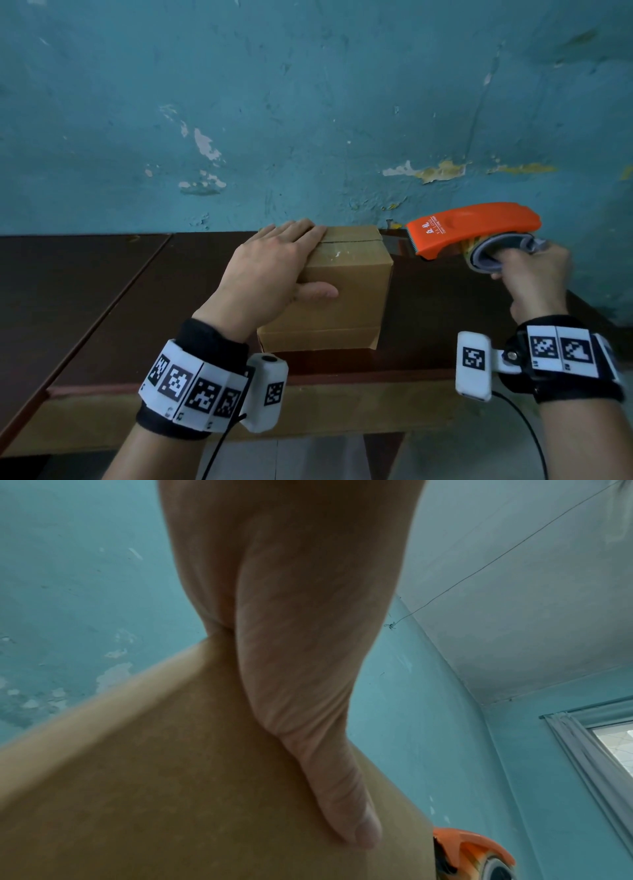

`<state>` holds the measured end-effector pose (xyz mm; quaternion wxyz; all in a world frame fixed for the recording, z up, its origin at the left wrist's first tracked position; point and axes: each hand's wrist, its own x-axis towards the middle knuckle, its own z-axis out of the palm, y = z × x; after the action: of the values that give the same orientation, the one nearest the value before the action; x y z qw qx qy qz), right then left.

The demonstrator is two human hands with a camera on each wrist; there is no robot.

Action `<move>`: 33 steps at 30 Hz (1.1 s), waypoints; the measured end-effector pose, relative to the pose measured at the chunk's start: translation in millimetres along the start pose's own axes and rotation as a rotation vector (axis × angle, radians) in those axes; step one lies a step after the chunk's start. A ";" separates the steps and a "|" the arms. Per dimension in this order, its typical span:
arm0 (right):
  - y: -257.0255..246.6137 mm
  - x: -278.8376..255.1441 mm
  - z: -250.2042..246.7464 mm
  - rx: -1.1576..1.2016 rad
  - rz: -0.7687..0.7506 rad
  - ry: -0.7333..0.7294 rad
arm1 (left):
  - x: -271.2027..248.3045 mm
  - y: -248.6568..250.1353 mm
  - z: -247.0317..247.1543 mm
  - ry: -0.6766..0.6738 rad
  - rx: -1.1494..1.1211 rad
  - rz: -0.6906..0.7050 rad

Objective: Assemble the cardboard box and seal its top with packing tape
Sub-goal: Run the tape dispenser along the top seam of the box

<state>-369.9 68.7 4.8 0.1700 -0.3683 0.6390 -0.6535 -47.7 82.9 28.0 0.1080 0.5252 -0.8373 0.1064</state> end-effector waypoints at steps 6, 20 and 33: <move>2.9 -0.8 1.8 0.038 0.013 0.001 | -1.7 -1.6 0.3 0.016 -0.006 0.019; -12.0 -11.9 10.1 0.317 0.265 -0.068 | -2.6 4.5 -5.4 0.062 -0.193 -0.099; -1.9 -5.9 19.2 0.695 0.592 -0.144 | 6.7 24.9 -11.6 0.022 -0.315 -0.076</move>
<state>-352.1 59.4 3.4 0.5067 -0.1356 0.4462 -0.7251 -72.2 91.1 39.5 0.2019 0.5319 -0.8220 -0.0245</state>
